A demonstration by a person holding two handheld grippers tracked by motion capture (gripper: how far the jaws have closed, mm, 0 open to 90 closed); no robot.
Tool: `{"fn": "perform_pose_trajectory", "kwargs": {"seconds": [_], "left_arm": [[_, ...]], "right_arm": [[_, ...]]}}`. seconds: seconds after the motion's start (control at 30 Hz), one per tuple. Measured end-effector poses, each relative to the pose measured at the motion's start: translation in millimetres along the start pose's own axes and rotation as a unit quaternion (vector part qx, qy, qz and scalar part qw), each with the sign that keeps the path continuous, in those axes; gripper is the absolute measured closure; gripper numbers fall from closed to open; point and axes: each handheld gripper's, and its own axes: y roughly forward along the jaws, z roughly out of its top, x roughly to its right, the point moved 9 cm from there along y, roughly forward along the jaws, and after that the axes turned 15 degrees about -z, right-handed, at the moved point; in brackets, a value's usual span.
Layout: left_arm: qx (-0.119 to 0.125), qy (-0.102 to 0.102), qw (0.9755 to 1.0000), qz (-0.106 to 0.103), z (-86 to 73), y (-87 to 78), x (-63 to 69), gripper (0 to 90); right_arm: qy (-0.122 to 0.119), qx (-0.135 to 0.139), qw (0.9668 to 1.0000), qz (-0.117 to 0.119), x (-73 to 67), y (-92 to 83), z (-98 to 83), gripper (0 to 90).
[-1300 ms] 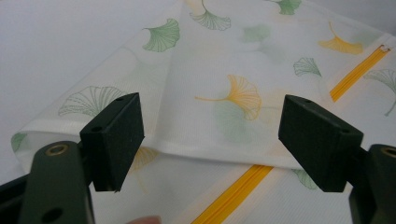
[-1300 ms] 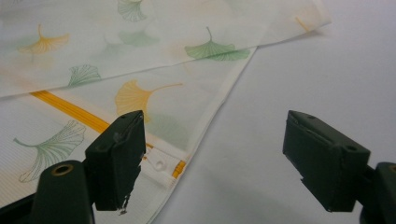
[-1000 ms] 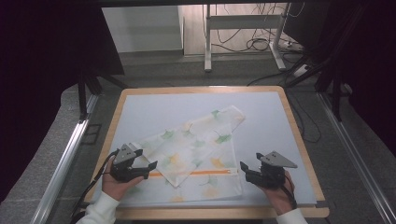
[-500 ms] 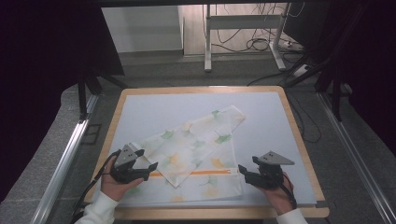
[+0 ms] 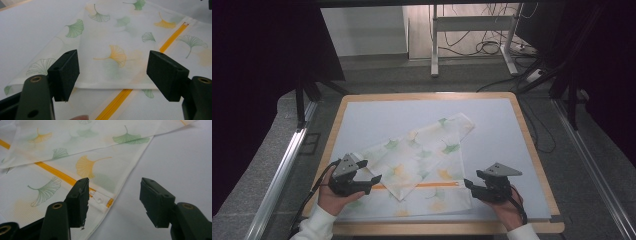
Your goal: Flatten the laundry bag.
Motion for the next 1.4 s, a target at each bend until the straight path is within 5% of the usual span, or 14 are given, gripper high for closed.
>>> {"fn": "perform_pose_trajectory", "kwargs": {"seconds": [0.33,0.57,0.97,1.4], "left_arm": [[-0.005,0.009,0.9999,-0.011,2.9,2.7,7.6,25.7],[-0.012,0.011,0.9997,-0.019,2.2,9.0,12.0,25.7],[-0.041,0.018,0.9981,-0.043,0.0,32.3,24.8,25.2],[-0.084,0.029,0.9938,-0.067,-6.6,64.2,40.4,25.4]], "right_arm": [[-0.015,-0.013,0.9997,0.012,-8.7,2.8,-2.8,53.1],[-0.025,-0.013,0.9989,0.038,-15.1,1.7,-3.1,72.5],[-0.049,-0.026,0.9965,0.062,-31.8,4.6,-6.1,81.3],[-0.051,-0.028,0.9957,0.071,-34.1,4.7,-6.4,88.4]]}}
